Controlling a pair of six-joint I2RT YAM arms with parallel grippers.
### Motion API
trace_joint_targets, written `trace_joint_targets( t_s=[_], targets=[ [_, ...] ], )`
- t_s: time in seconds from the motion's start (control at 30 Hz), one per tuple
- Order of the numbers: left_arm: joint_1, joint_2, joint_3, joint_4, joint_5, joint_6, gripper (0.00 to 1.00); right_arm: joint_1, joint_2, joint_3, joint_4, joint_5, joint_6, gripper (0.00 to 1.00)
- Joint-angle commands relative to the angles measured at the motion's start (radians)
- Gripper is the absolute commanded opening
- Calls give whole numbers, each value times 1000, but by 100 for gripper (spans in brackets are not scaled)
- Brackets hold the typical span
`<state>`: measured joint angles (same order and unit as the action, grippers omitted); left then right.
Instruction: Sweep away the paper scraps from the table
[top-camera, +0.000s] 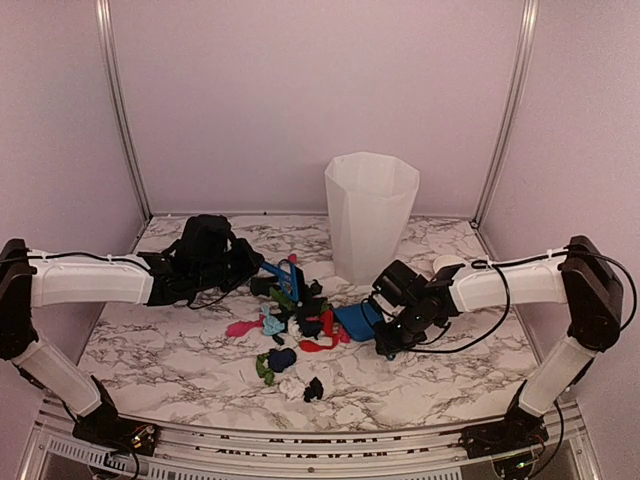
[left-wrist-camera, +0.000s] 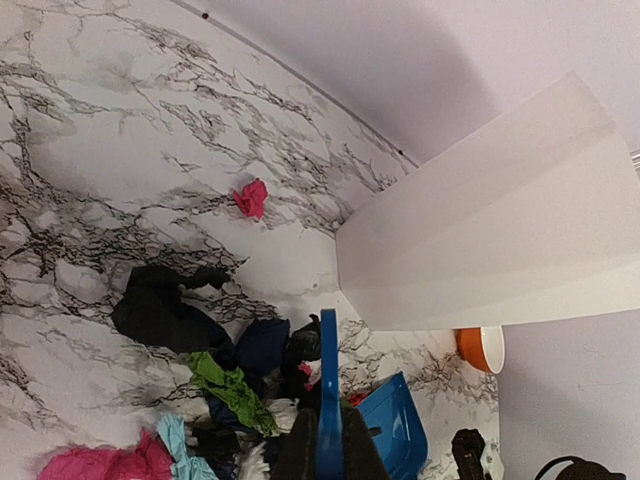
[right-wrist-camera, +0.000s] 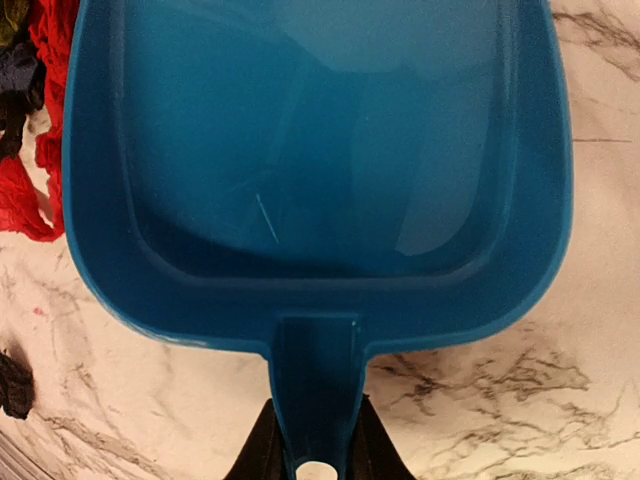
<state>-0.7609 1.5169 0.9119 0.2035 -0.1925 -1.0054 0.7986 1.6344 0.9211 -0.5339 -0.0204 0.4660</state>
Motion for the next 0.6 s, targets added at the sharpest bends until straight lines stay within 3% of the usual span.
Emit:
trace_joint_targets(
  t_s=[0.0,0.27,0.57],
  targets=[
    [-9,-93,-19,-122,-38,104,0,33,-39,68,-63,13,30,0],
    [11,-175,100,-347,-74,392,0,34,-182,114,-217,125,29,0],
    [68,-126,290,-549,-56,689,0,99,-269,4,-318,91,60,0]
  ],
)
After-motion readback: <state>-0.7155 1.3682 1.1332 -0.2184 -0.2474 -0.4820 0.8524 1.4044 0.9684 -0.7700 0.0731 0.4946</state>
